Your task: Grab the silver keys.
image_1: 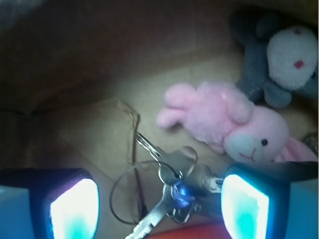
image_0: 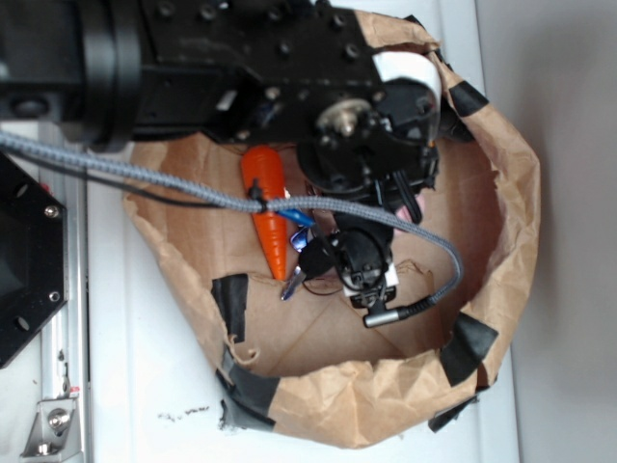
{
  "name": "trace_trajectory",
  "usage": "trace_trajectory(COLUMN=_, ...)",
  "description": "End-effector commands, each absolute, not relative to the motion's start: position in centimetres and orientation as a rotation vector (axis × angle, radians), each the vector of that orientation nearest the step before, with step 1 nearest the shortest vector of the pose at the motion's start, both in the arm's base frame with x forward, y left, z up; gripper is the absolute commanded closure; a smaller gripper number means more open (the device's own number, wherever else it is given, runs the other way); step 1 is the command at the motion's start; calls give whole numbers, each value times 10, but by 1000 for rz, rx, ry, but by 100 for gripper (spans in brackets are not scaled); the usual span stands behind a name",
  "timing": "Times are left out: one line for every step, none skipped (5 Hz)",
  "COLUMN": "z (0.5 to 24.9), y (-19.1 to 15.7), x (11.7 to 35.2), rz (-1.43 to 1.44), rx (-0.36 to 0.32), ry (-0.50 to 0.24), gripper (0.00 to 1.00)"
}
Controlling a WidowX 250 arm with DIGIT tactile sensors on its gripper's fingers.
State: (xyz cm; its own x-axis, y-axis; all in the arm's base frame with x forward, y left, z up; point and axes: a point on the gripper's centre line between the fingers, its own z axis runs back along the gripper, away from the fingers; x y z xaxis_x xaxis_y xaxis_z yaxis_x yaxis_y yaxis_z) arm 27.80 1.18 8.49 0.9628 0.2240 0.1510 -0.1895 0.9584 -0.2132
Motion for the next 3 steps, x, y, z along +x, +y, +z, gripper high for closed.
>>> trace_trajectory(z=89, y=-10, x=271, rz=168, rx=-220, ry=-226, gripper=0)
trace_trajectory(z=77, y=-24, x=274, rz=144, rx=-217, ry=-252, gripper=0)
trace_trajectory(z=63, y=-36, x=286, rz=89, rx=-235, ry=-240, gripper=0)
